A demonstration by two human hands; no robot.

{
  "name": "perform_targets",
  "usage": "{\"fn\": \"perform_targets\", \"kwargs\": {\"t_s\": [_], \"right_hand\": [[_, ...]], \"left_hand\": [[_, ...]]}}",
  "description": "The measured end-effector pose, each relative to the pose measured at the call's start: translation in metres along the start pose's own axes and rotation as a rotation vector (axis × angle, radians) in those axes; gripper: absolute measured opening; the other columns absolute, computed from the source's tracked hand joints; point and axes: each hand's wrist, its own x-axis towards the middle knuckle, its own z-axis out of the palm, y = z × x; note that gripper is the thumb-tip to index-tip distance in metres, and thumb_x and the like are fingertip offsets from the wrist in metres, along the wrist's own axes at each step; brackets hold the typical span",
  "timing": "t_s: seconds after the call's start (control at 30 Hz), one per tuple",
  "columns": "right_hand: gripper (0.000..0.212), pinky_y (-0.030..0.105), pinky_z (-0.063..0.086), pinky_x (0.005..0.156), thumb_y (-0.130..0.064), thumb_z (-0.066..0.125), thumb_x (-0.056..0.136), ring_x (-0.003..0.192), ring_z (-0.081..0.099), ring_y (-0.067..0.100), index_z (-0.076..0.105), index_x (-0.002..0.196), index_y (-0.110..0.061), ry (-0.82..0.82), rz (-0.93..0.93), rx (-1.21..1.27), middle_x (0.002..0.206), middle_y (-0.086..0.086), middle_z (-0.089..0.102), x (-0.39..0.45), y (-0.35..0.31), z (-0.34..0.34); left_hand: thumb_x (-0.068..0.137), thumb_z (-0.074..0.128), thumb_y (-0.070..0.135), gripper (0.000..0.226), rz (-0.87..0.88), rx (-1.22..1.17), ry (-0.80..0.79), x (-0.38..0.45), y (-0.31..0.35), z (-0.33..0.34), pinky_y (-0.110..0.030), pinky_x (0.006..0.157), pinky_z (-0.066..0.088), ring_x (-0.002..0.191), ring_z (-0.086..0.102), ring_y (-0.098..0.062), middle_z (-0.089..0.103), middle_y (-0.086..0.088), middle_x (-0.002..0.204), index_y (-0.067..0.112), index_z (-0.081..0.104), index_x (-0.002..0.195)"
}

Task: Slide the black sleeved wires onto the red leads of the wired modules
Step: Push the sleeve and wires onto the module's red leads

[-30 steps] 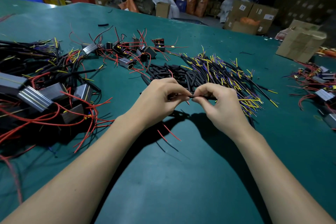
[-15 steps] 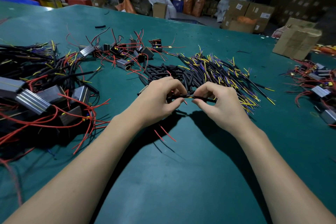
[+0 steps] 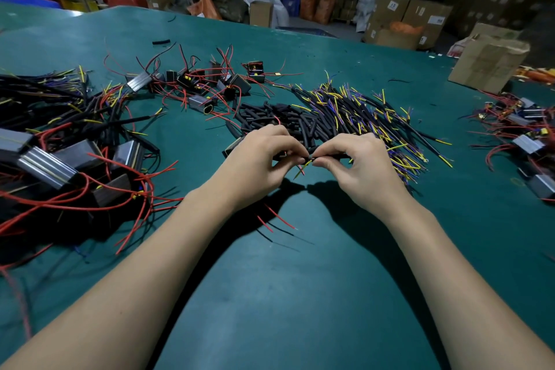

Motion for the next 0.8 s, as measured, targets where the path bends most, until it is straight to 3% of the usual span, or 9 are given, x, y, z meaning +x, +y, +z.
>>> {"fn": "perform_targets", "kwargs": {"t_s": [0.13,0.27,0.4,0.53,0.63,0.73,0.8], "right_hand": [[0.004,0.007,0.041,0.071,-0.003,0.074,0.079,0.073,0.057,0.008,0.071,0.080,-0.006,0.021,0.024,0.083,0.074,-0.002,0.066,0.002,-0.005,0.000],[0.004,0.020,0.048,0.071,-0.003,0.074,0.079,0.071,0.058,0.009,0.071,0.080,-0.005,0.040,0.021,0.113,0.073,-0.005,0.063,0.002,-0.009,0.001],[0.004,0.034,0.048,0.077,-0.005,0.075,0.078,0.071,0.057,0.009,0.072,0.080,-0.007,0.028,0.006,0.075,0.075,-0.011,0.061,0.000,-0.010,0.003],[0.008,0.032,0.041,0.077,-0.003,0.075,0.077,0.073,0.052,0.006,0.068,0.080,-0.007,0.049,-0.003,0.052,0.075,-0.009,0.060,0.000,-0.007,0.003],[0.011,0.030,0.036,0.080,-0.002,0.074,0.078,0.074,0.050,0.005,0.065,0.080,-0.008,0.056,0.022,0.020,0.077,-0.009,0.059,-0.002,-0.002,0.000],[0.011,0.026,0.034,0.081,-0.004,0.074,0.079,0.074,0.051,0.006,0.064,0.080,-0.009,0.052,0.051,0.034,0.078,-0.007,0.060,-0.004,-0.001,-0.002],[0.010,0.026,0.034,0.079,-0.003,0.074,0.079,0.075,0.051,0.007,0.065,0.080,-0.008,0.038,0.054,0.039,0.078,-0.006,0.061,-0.004,-0.002,-0.001]], "left_hand": [[0.085,0.070,0.011,0.007,-0.064,-0.085,0.036,0.001,0.001,0.000,-0.025,0.074,0.043,0.076,0.055,-0.014,0.060,0.001,0.080,0.009,0.074,0.090],[0.082,0.072,0.010,0.005,-0.109,-0.139,0.071,0.000,0.003,0.000,-0.020,0.069,0.040,0.071,0.055,-0.013,0.061,-0.001,0.077,0.009,0.075,0.086],[0.081,0.073,0.008,0.005,-0.101,-0.120,0.072,-0.002,0.004,0.001,-0.024,0.073,0.045,0.074,0.058,-0.015,0.063,-0.005,0.080,0.009,0.075,0.086],[0.081,0.074,0.011,0.011,-0.112,-0.128,0.049,0.002,0.009,-0.002,-0.027,0.078,0.048,0.079,0.061,-0.016,0.066,-0.005,0.085,0.009,0.074,0.092],[0.086,0.069,0.020,0.020,-0.182,-0.093,0.105,0.006,0.005,-0.014,-0.019,0.085,0.045,0.090,0.061,-0.011,0.069,-0.002,0.097,0.013,0.071,0.105],[0.091,0.062,0.024,0.019,-0.290,-0.046,0.016,0.004,-0.002,-0.024,-0.005,0.077,0.039,0.085,0.061,-0.005,0.072,0.004,0.097,0.015,0.072,0.103],[0.089,0.064,0.024,0.015,-0.311,-0.044,-0.063,0.002,-0.003,-0.022,-0.005,0.071,0.040,0.078,0.061,-0.003,0.073,0.004,0.089,0.017,0.075,0.096]]}}
